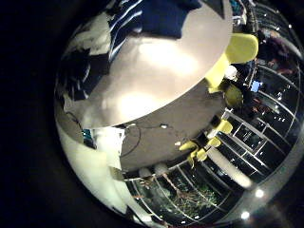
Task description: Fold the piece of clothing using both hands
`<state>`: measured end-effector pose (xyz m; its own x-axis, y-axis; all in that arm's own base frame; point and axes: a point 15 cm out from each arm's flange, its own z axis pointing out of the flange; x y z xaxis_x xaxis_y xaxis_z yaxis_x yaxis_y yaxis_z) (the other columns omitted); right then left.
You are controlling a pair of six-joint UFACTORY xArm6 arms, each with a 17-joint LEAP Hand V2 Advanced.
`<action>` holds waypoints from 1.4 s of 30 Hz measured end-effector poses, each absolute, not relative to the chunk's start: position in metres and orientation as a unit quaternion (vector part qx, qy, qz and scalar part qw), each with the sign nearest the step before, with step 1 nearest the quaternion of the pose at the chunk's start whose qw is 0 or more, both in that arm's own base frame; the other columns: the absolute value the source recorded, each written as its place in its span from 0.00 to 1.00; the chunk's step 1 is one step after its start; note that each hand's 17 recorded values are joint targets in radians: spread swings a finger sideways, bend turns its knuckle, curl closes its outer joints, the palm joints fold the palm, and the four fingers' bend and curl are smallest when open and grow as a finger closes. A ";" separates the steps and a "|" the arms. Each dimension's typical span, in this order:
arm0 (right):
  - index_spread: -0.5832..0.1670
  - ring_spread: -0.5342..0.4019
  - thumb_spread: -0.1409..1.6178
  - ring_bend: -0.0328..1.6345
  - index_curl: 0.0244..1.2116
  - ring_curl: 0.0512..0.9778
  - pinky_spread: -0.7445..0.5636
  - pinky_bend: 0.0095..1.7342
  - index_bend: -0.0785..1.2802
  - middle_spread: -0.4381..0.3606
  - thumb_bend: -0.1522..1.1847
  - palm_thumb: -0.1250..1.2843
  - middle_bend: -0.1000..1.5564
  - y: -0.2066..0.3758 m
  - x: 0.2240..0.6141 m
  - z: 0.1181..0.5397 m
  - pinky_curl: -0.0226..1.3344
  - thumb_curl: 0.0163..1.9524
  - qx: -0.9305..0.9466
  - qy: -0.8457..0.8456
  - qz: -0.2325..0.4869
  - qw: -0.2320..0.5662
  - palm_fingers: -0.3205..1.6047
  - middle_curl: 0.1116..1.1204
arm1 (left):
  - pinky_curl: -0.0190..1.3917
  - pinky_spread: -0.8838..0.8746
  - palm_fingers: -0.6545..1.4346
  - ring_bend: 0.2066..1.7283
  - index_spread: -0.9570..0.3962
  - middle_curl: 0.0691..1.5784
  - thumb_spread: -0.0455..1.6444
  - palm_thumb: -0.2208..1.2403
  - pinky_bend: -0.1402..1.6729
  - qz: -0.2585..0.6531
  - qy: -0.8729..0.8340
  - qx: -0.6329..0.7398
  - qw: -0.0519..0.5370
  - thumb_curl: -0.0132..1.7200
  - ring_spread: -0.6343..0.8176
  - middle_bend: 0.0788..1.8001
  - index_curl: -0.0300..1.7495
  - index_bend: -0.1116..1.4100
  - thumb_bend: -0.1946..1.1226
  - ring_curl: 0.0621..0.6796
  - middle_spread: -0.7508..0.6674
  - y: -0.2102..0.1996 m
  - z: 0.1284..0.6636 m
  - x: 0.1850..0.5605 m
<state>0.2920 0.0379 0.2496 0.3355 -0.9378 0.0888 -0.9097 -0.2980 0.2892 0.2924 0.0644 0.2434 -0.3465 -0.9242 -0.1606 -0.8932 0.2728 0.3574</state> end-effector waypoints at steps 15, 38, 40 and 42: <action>0.31 0.30 0.78 0.89 0.80 0.83 0.48 0.82 0.85 0.32 0.11 0.81 0.87 0.069 0.377 0.367 0.70 0.32 0.795 -0.606 -0.011 0.020 0.65 0.80 | 0.50 0.11 0.80 0.66 0.16 0.58 0.68 0.61 0.61 -0.196 -0.782 0.591 0.033 0.28 0.09 0.46 0.74 0.21 0.13 0.70 0.09 0.073 0.311 0.346; 0.28 0.30 0.79 0.88 0.76 0.80 0.39 0.73 0.55 0.29 0.09 0.66 0.76 0.077 0.608 0.215 0.74 0.28 0.789 -0.613 0.035 0.011 0.45 0.69 | 0.56 0.15 0.43 0.61 0.26 0.56 0.67 0.45 0.54 -0.191 -0.737 0.645 0.062 0.24 0.14 0.26 0.69 0.15 0.11 0.74 0.19 0.094 0.178 0.514; 0.27 0.30 0.79 0.89 0.71 0.78 0.34 0.73 0.40 0.26 0.10 0.65 0.68 0.067 0.610 0.215 0.72 0.27 0.784 -0.620 0.035 0.010 0.35 0.64 | 0.57 0.18 0.35 0.59 0.32 0.53 0.67 0.41 0.55 -0.183 -0.738 0.647 0.060 0.23 0.19 0.17 0.65 0.15 0.11 0.74 0.28 0.094 0.175 0.518; 0.24 0.29 0.79 0.85 0.64 0.73 0.35 0.69 0.34 0.23 0.10 0.64 0.60 0.065 0.610 0.217 0.68 0.27 0.783 -0.621 0.036 0.009 0.25 0.59 | 0.57 0.23 0.32 0.56 0.39 0.48 0.66 0.38 0.53 -0.173 -0.737 0.651 0.056 0.22 0.25 0.11 0.61 0.16 0.11 0.69 0.37 0.094 0.175 0.523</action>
